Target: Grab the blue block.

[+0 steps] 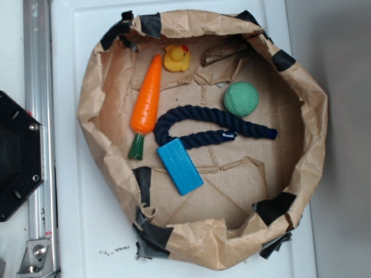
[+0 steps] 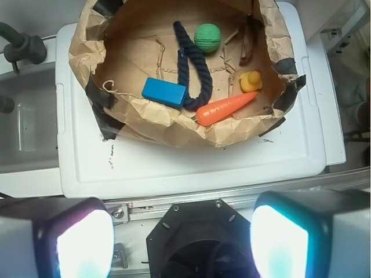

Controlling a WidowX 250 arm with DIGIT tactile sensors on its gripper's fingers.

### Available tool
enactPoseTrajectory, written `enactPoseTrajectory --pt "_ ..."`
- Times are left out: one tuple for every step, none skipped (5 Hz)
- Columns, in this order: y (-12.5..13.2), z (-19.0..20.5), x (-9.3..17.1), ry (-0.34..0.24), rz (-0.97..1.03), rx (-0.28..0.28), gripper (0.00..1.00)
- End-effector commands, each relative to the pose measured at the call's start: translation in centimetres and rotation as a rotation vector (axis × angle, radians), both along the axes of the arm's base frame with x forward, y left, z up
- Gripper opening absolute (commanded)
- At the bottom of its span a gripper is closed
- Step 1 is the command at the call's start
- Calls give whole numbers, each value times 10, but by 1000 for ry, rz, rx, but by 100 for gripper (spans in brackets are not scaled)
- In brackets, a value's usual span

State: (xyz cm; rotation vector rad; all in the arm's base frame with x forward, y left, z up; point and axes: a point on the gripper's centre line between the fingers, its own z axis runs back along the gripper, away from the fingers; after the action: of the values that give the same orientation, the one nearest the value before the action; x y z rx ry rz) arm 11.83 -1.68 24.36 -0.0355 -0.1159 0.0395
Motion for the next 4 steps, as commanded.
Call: enactPoseTrajectory --pt "0 0 0 0 0 0 100" --pt "10 -21 50 8 -174 -3 100" --pt "15 -38 101 -1 -280 16 100" --pt "16 -76 146 20 -409 32 100"
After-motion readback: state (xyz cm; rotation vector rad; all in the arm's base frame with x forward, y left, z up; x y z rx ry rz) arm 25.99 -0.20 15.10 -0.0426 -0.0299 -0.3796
